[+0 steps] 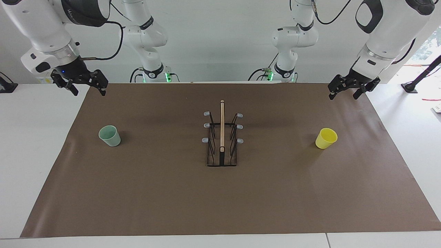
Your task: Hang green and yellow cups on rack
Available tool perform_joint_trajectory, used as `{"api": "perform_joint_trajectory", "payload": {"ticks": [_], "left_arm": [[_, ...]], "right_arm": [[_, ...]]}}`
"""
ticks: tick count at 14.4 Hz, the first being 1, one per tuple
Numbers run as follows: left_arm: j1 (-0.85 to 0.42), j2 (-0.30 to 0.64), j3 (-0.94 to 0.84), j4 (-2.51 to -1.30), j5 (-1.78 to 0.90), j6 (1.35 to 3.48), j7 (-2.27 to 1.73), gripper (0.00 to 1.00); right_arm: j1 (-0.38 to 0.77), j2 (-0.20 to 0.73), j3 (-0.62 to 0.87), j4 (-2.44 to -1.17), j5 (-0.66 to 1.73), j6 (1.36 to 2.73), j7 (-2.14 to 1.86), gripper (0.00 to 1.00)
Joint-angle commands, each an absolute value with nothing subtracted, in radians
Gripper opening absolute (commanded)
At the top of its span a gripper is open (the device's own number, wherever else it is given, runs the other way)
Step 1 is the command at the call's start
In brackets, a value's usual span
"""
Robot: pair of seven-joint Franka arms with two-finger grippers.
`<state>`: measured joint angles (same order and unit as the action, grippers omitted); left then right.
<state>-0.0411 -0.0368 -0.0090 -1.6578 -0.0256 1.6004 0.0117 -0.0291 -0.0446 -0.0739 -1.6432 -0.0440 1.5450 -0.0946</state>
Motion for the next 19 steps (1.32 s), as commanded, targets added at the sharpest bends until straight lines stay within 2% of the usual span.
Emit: {"api": "perform_joint_trajectory", "payload": {"ticks": [1, 11, 13, 19], "left_arm": [[-0.043, -0.063, -0.002, -1.687, -0.035, 1.606, 0.015, 1.0], [-0.04, -0.074, 0.003, -1.686, -0.031, 1.574, 0.006, 1.0], [-0.023, -0.071, 0.002, -1.693, -0.029, 1.62, -0.068, 1.0], [0.097, 0.029, 0.002, -1.678, -0.207, 1.641, -0.418, 1.0]], "right_arm": [[-0.035, -0.046, -0.066, -1.64, -0.023, 1.551, -0.08, 1.0], [-0.034, -0.052, -0.066, -1.651, -0.021, 1.548, -0.078, 1.0], [-0.032, -0.069, -0.064, -1.648, -0.021, 1.473, -0.071, 1.0], [-0.031, -0.084, -0.052, -1.651, -0.025, 1.396, -0.061, 1.0]]}}
